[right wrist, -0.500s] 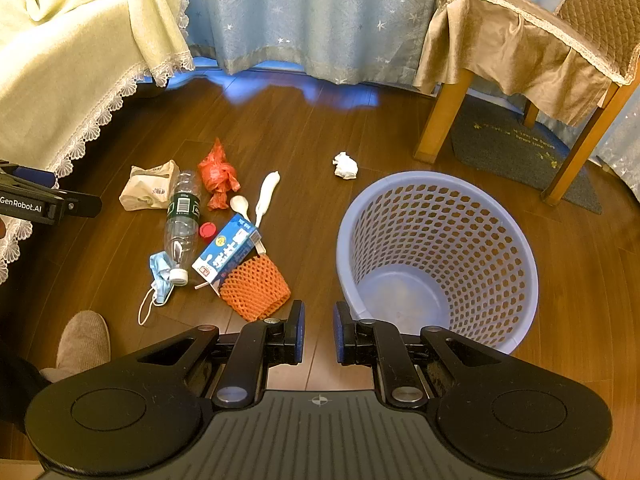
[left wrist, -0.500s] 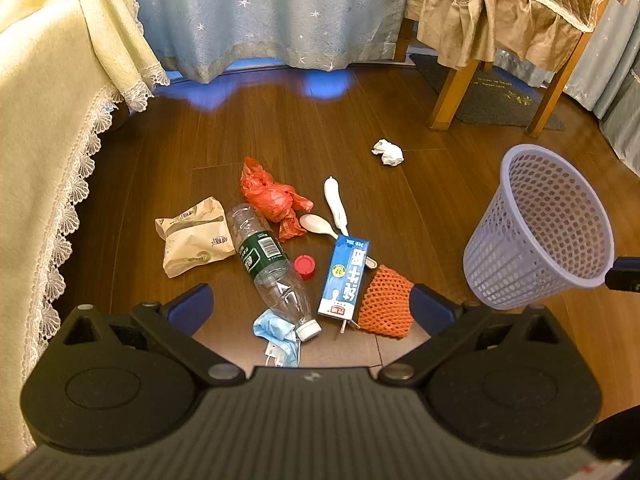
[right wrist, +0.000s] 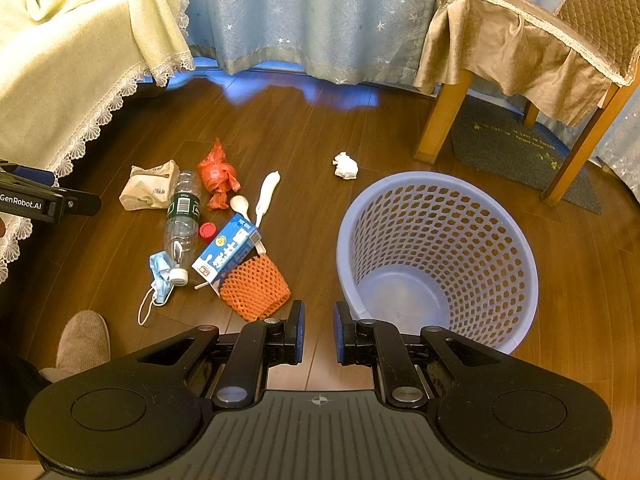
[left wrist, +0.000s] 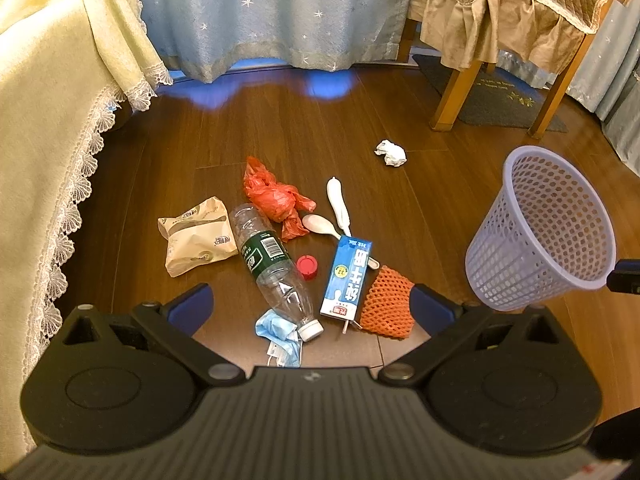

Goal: Collect trash

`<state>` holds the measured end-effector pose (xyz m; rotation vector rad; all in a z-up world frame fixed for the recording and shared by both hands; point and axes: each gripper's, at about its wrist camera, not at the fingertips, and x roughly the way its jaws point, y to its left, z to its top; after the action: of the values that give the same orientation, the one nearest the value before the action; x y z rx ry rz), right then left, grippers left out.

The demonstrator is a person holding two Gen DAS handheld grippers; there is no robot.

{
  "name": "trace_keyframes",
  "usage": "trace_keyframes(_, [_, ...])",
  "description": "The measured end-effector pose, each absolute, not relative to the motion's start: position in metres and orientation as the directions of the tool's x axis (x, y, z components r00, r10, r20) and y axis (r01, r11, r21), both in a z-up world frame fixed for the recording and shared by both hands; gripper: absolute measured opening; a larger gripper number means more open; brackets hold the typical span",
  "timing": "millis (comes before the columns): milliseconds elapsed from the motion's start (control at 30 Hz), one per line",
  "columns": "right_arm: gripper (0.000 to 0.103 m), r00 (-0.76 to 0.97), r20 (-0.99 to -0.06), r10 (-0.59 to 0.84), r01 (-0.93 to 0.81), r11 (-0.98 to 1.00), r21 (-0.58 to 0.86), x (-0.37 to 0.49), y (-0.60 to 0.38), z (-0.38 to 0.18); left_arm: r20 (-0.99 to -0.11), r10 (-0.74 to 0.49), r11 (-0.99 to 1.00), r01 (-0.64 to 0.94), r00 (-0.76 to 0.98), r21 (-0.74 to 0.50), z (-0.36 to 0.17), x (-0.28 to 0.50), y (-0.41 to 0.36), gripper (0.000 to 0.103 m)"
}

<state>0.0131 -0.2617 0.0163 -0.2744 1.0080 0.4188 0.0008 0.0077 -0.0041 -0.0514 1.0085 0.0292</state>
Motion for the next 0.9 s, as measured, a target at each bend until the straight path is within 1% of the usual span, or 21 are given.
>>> trace_keyframes(633, [0.010,0.465,-0.860,0.212,-0.465,0.884,-0.033,0.0137,-0.2609,0.0172,-0.847,0.004,0.998,-0.052,0.532,-0.028,-0.0045,0.0004,0.0071,0.102])
trace_keyframes(800, [0.010,0.466,-0.859,0.212,-0.490,0.870,-0.052,0.0146,-0.2608,0.0167,-0.849,0.005,0.998,-0.055,0.529,-0.028,-0.0042,0.0011,0.0085,0.102])
trace_keyframes(900, [0.010,0.468,-0.859,0.208,-0.537,0.839,-0.089,0.0154,-0.2615,0.0152,-0.852,-0.005,0.998,-0.057,0.524,-0.041,-0.0041,0.0024,0.0099,0.102])
